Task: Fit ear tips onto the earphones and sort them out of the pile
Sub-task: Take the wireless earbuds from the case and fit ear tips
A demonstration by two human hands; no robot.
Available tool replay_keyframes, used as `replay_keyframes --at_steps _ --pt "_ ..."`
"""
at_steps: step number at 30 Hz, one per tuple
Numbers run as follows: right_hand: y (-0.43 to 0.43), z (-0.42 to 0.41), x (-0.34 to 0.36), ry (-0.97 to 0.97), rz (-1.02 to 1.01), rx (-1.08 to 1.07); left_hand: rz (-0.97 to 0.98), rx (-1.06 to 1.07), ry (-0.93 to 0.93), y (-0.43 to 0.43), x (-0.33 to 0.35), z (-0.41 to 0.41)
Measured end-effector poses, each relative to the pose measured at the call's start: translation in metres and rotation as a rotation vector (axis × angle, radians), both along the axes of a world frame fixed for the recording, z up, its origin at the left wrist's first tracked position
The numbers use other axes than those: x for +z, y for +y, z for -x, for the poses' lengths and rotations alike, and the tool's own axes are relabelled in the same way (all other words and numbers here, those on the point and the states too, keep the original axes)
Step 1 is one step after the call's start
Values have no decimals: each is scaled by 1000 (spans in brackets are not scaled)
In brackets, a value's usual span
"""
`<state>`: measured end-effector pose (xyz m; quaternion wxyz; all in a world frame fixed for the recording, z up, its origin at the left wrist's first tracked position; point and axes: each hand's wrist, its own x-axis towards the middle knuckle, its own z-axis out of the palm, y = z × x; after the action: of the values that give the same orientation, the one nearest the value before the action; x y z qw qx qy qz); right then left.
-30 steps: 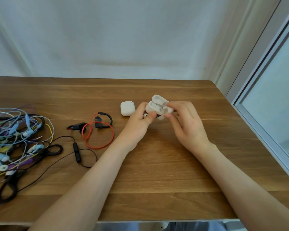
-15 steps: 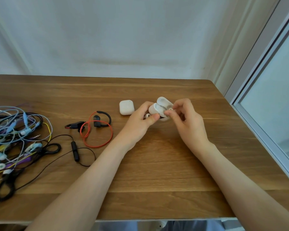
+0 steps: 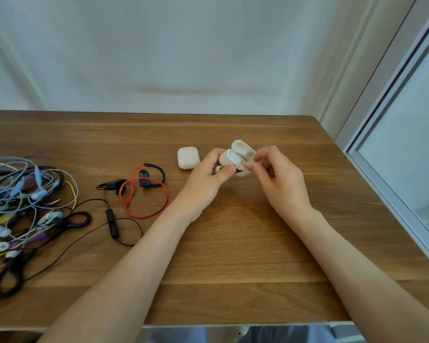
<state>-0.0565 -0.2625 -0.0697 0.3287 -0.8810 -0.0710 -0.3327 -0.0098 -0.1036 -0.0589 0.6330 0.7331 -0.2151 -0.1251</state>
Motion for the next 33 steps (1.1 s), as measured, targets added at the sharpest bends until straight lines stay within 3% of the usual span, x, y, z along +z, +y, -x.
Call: replay_keyframes --at_steps 7,15,21,26,33 --pt "-1 -2 -5 156 -53 97 41 59 7 0 -1 -3" --pt "-1 -3 -5 141 -114 121 28 39 2 0 -1 -3" --pt "1 1 -3 12 -30 68 37 97 18 0 0 -2" --pt "4 0 -3 57 77 174 189 209 161 -5 1 1" --pt "7 -4 -7 151 95 281 25 276 74 -17 -6 7"
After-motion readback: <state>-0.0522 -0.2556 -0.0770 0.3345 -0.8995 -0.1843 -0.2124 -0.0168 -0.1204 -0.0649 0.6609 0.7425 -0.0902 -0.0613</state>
